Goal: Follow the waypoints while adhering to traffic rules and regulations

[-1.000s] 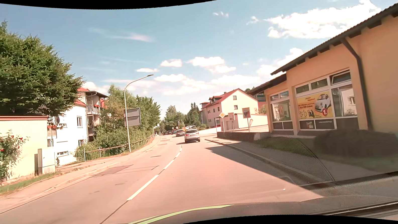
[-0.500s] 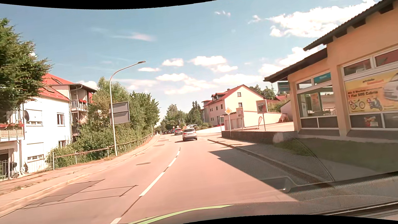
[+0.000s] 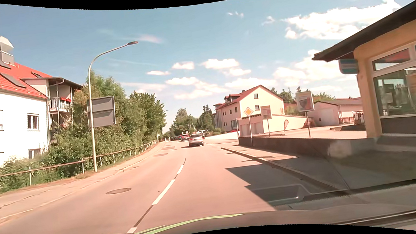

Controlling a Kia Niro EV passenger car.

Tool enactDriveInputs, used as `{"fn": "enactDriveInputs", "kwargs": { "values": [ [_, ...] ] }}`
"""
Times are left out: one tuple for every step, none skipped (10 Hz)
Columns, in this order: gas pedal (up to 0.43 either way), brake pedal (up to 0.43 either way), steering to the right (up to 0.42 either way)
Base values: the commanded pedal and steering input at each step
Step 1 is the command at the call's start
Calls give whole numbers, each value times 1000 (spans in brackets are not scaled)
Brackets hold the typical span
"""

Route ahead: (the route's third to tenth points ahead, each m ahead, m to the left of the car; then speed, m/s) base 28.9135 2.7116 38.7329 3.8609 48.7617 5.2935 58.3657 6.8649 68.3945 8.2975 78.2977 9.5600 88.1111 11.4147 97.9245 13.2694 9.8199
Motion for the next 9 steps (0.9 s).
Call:
{"fn": "enactDriveInputs", "kwargs": {
  "values": [
    [220, 0, -21],
    [220, 0, -23],
    [220, 0, -24],
    [220, 0, -24],
    [220, 0, -24],
    [220, 0, -25],
    [220, 0, -24],
    [209, 0, -23],
    [197, 0, -22]
  ]
}}
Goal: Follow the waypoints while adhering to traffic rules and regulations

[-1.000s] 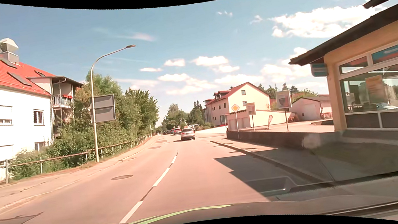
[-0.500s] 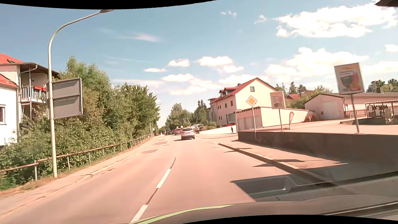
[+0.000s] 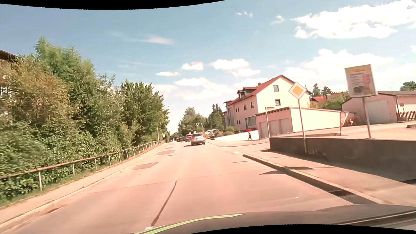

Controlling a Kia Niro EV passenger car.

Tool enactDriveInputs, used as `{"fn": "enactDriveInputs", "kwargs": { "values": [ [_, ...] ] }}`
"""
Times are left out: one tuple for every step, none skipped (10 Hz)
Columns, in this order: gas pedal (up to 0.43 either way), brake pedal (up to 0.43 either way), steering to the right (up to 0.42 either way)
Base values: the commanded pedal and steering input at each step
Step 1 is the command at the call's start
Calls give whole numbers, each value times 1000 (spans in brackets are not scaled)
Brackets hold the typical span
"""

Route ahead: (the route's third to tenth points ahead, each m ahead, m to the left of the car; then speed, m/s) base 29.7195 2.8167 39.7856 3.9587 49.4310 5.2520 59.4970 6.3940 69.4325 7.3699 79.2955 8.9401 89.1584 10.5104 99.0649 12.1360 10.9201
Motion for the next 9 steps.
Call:
{"fn": "enactDriveInputs", "kwargs": {
  "values": [
    [189, 0, -19],
    [169, 0, -17],
    [138, 0, -17],
    [118, 0, -17],
    [79, 0, -17],
    [28, 0, -18],
    [0, 0, -17],
    [0, 0, -14],
    [0, 0, -12]
  ]
}}
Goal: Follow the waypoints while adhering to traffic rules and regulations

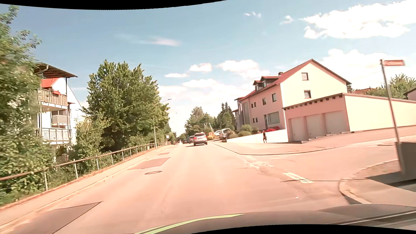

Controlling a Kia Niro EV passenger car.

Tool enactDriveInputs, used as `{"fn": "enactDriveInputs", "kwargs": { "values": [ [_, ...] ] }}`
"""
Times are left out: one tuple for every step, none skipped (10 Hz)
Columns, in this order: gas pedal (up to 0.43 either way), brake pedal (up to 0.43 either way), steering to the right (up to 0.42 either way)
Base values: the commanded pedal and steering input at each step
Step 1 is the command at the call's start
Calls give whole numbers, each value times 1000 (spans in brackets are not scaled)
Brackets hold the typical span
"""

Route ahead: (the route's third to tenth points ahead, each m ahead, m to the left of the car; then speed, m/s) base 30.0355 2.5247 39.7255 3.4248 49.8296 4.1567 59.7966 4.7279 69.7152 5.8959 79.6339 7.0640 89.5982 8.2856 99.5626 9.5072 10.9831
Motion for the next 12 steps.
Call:
{"fn": "enactDriveInputs", "kwargs": {
  "values": [
    [0, 0, -12],
    [0, 0, -12],
    [0, 0, -12],
    [0, 0, -12],
    [0, 0, -12],
    [0, 0, -12],
    [0, 0, -12],
    [0, 0, -12],
    [0, 0, -12],
    [0, 0, -12],
    [8, 0, -12],
    [28, 0, -11]
  ]
}}
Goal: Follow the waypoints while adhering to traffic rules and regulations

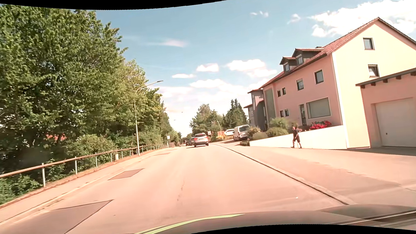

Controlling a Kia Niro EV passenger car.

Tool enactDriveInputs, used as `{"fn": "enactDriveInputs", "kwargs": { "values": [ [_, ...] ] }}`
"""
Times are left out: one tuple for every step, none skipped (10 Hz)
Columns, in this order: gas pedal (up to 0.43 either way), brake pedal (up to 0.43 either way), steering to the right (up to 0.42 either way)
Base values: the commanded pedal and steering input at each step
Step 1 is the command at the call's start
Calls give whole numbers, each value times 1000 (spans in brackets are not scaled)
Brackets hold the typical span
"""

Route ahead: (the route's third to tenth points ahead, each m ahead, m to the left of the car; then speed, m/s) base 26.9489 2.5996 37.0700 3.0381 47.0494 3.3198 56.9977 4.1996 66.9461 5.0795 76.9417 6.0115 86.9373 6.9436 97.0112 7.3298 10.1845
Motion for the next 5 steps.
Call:
{"fn": "enactDriveInputs", "kwargs": {
  "values": [
    [39, 0, -10],
    [39, 0, -10],
    [39, 0, -10],
    [47, 0, -10],
    [47, 0, -10]
  ]
}}
